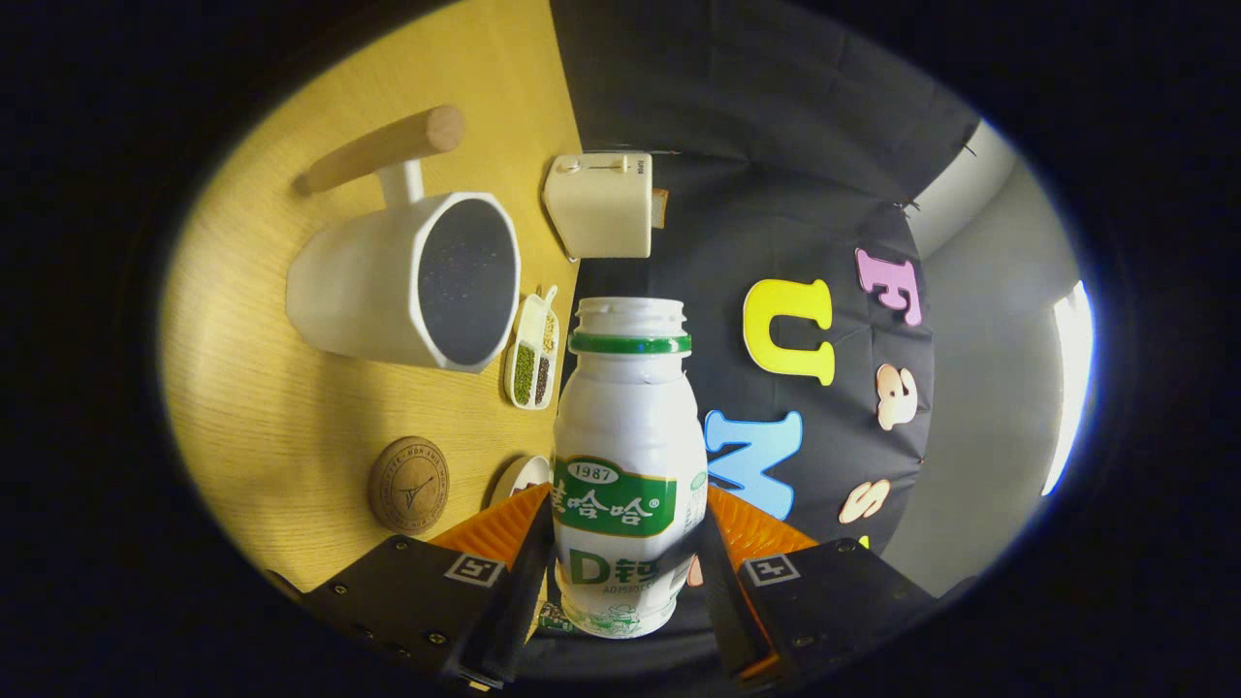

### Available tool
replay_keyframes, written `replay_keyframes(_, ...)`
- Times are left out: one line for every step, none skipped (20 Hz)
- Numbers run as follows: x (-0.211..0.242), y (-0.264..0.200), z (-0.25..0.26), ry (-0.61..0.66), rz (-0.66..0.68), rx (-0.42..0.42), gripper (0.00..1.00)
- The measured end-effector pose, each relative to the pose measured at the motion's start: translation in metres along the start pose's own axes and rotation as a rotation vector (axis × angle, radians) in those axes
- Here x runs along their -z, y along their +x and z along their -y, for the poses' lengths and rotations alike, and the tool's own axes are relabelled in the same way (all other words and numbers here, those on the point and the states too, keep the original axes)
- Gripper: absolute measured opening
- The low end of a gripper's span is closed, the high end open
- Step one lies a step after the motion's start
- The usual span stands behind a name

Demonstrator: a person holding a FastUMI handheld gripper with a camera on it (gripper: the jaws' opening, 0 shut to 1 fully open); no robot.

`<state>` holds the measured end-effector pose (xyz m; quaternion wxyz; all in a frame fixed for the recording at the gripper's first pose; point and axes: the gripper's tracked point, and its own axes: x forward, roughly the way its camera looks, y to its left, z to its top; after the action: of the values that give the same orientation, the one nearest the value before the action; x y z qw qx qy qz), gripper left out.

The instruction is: Take the bottle from table, then pour the juice into the cup, finally place the bottle on the coaster

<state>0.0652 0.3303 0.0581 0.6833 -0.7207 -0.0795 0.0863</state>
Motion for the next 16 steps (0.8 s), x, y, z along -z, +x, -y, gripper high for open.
replay_keyframes(0.0000, 0.0003, 0.0015, 0.038, 0.001, -0.001, 0.75)
replay_keyframes(0.0001, -0.0004, 0.0023, 0.074, 0.000, -0.002, 0.75)
replay_keyframes(0.0011, -0.0009, 0.0039, 0.109, -0.002, 0.001, 0.75)
replay_keyframes(-0.0001, -0.0024, 0.0046, 0.140, 0.002, -0.001, 0.75)
replay_keyframes(-0.0011, -0.0027, 0.0042, 0.170, 0.004, -0.003, 0.75)
replay_keyframes(-0.0021, -0.0037, 0.0042, 0.193, 0.008, -0.003, 0.75)
replay_keyframes(-0.0024, -0.0039, 0.0034, 0.215, 0.008, -0.006, 0.75)
replay_keyframes(-0.0021, -0.0052, 0.0016, 0.240, 0.010, -0.011, 0.75)
replay_keyframes(-0.0019, -0.0055, 0.0006, 0.269, 0.010, -0.016, 0.75)
replay_keyframes(-0.0010, -0.0063, -0.0001, 0.302, 0.010, -0.021, 0.75)
replay_keyframes(0.0002, -0.0063, -0.0004, 0.342, 0.011, -0.022, 0.75)
replay_keyframes(0.0018, -0.0069, -0.0014, 0.386, 0.011, -0.026, 0.75)
replay_keyframes(0.0023, -0.0067, -0.0028, 0.428, 0.011, -0.033, 0.75)
replay_keyframes(0.0038, -0.0075, -0.0043, 0.468, 0.008, -0.041, 0.75)
replay_keyframes(0.0045, -0.0077, -0.0044, 0.506, 0.009, -0.044, 0.75)
replay_keyframes(0.0048, -0.0089, -0.0046, 0.541, 0.015, -0.047, 0.75)
